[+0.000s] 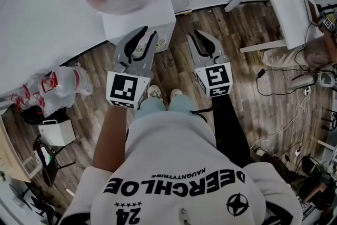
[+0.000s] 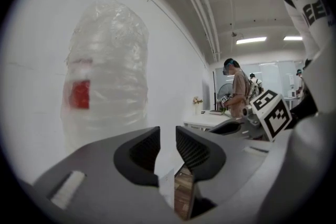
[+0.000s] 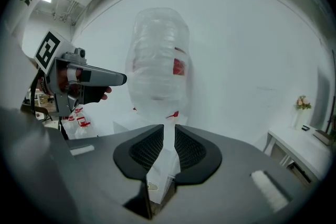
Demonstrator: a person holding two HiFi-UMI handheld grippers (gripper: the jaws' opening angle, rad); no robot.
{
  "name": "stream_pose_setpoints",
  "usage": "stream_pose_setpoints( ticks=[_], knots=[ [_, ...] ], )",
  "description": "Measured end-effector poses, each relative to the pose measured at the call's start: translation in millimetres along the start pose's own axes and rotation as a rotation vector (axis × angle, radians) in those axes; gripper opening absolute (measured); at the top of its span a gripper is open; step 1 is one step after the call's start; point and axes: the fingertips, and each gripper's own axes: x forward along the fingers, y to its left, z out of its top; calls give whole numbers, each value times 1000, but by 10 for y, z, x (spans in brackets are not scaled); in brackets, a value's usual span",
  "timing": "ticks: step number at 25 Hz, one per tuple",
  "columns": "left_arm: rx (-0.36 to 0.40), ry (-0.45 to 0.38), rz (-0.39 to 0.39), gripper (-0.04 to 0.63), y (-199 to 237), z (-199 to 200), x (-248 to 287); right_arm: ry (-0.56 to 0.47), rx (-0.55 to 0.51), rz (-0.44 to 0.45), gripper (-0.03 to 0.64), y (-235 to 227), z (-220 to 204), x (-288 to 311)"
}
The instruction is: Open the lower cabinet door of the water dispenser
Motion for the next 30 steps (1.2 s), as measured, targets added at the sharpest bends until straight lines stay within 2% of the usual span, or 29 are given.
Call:
stream_pose_setpoints(
  ticks=[6, 10, 15, 20, 25, 30],
  knots=[
    [-17, 21, -74, 97, -89, -133, 161, 67, 24, -29, 48, -38, -319, 33],
    [-9, 18, -72, 97, -149, -178, 321, 83, 4, 12, 48, -135, -438, 63],
    [24, 44, -34, 97, -300, -139, 686, 72, -58, 127, 49, -398, -450, 309],
    [17, 88, 17, 98, -360, -193, 1096, 62, -99, 255, 64, -666, -468, 536],
    [-7, 126, 81, 98, -393, -342, 1424, 88, -49, 355, 78, -928, -734, 670],
    [-48, 193, 123, 97, -467, -564, 1586, 135, -53, 433, 81, -983, -1093, 749]
  ],
)
